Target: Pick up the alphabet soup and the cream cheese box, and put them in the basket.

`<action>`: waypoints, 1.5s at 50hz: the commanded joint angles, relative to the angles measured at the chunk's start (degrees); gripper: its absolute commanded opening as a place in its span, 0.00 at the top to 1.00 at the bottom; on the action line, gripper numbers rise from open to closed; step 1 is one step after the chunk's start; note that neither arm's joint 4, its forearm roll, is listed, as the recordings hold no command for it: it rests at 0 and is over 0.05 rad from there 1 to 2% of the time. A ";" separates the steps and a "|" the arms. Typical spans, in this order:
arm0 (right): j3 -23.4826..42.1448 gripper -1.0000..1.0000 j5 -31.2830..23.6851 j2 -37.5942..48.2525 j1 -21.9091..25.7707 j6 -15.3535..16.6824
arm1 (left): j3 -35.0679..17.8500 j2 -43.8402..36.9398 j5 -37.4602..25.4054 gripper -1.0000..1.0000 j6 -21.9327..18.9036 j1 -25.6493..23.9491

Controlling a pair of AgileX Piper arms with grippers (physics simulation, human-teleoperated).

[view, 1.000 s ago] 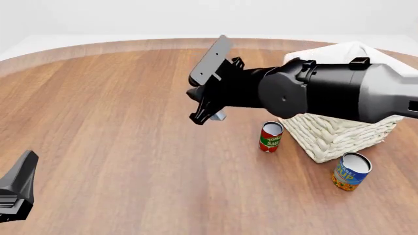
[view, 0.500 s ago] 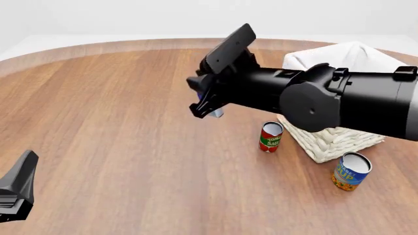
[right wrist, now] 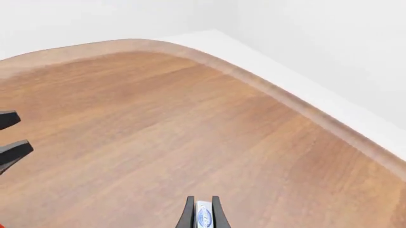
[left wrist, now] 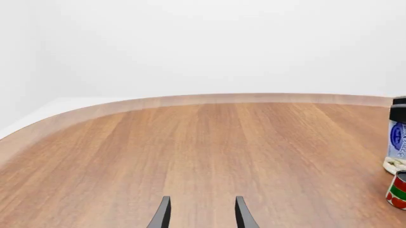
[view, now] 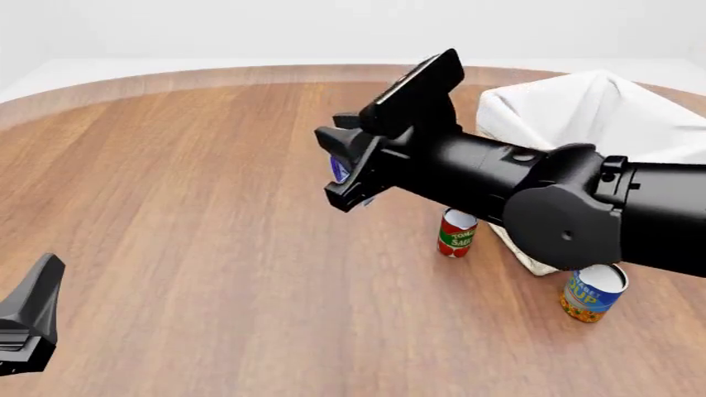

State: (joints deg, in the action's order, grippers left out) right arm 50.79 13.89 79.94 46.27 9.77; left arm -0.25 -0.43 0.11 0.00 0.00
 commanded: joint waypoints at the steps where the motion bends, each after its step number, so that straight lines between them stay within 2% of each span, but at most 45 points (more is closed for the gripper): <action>1: 1.75 1.00 -0.24 2.15 -0.36 -0.50 | 0.00 0.00 0.00 0.00 0.00 0.00; 25: 1.71 1.00 -0.04 1.27 -1.48 -0.24 | 0.00 0.00 0.00 0.00 0.00 0.00; 32: 5.26 1.00 -3.03 2.78 -3.77 0.66 | 0.00 0.00 0.00 0.00 0.00 0.00; 40: 6.86 1.00 -4.14 3.67 -5.90 -0.33 | 0.00 0.00 0.00 0.00 0.00 0.00; 46: 10.21 1.00 -7.15 4.74 -7.90 0.20 | 0.00 0.00 0.00 0.00 0.00 0.00; 56: 13.40 1.00 -11.73 4.64 -10.56 -0.63 | 0.00 0.00 0.00 0.00 0.00 0.00; 66: 13.86 1.00 -14.82 3.10 -11.99 0.30 | 0.00 0.00 0.00 0.00 0.00 0.00; 75: 12.78 1.00 -17.73 -0.86 -12.57 -0.09 | 0.00 0.00 0.00 0.00 0.00 0.00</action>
State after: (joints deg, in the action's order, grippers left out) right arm 63.21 -0.72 82.14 34.82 9.97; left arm -0.25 -0.43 0.11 0.00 0.00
